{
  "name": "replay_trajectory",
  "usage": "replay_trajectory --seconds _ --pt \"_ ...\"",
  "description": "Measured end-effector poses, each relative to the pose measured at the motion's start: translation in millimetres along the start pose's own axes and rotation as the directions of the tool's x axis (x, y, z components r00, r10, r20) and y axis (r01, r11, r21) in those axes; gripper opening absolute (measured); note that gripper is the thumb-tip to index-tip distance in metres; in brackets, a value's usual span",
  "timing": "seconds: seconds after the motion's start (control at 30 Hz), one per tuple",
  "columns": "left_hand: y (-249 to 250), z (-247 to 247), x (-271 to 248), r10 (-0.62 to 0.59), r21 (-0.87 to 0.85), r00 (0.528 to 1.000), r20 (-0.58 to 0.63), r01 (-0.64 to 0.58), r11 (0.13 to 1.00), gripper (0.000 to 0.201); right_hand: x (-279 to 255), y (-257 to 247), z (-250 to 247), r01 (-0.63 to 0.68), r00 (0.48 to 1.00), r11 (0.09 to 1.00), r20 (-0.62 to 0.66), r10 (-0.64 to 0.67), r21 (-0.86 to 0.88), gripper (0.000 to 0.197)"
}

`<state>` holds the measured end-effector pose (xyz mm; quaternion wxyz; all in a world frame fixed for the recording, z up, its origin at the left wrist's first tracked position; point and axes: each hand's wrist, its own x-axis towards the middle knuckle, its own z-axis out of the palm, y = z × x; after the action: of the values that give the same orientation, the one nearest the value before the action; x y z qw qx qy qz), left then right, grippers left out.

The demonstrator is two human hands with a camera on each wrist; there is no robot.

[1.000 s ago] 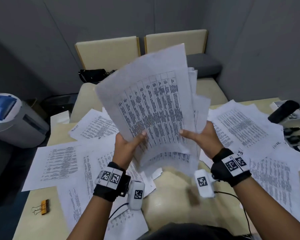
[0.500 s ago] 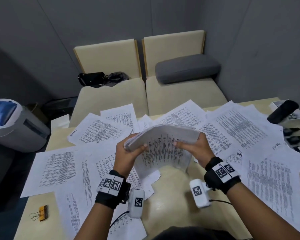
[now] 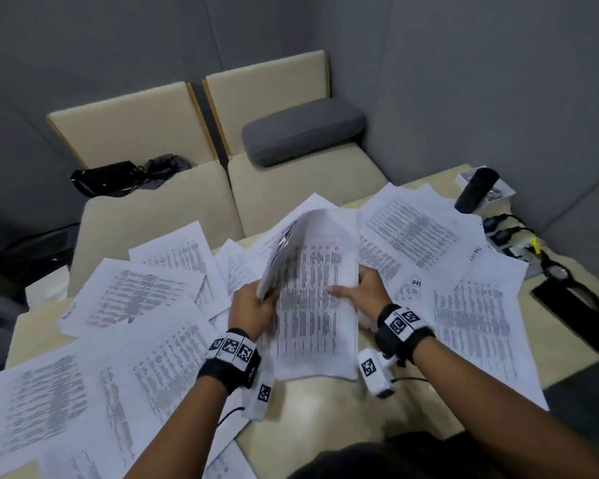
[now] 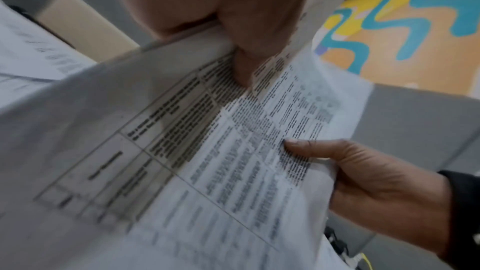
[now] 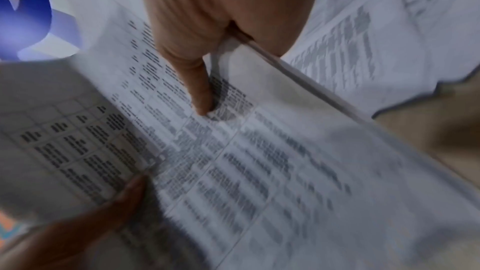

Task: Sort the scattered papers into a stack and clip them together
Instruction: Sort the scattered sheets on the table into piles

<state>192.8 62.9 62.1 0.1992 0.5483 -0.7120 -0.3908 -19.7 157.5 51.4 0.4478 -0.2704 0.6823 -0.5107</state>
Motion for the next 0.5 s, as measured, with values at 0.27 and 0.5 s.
replay_trajectory --seconds 0.27,0.5 --pt "-22 32 23 -0.355 -0.021 0.932 0.076 0.358 0.934 0.021 13 69 -190 -0.302 0.903 0.911 -0.389 0.179 -0.28 0.015" --pt "-51 55 29 -0.426 0.121 0.898 0.11 0.413 0.903 0.016 -3 121 -298 -0.75 0.63 0.549 -0.651 0.423 -0.369 0.097"
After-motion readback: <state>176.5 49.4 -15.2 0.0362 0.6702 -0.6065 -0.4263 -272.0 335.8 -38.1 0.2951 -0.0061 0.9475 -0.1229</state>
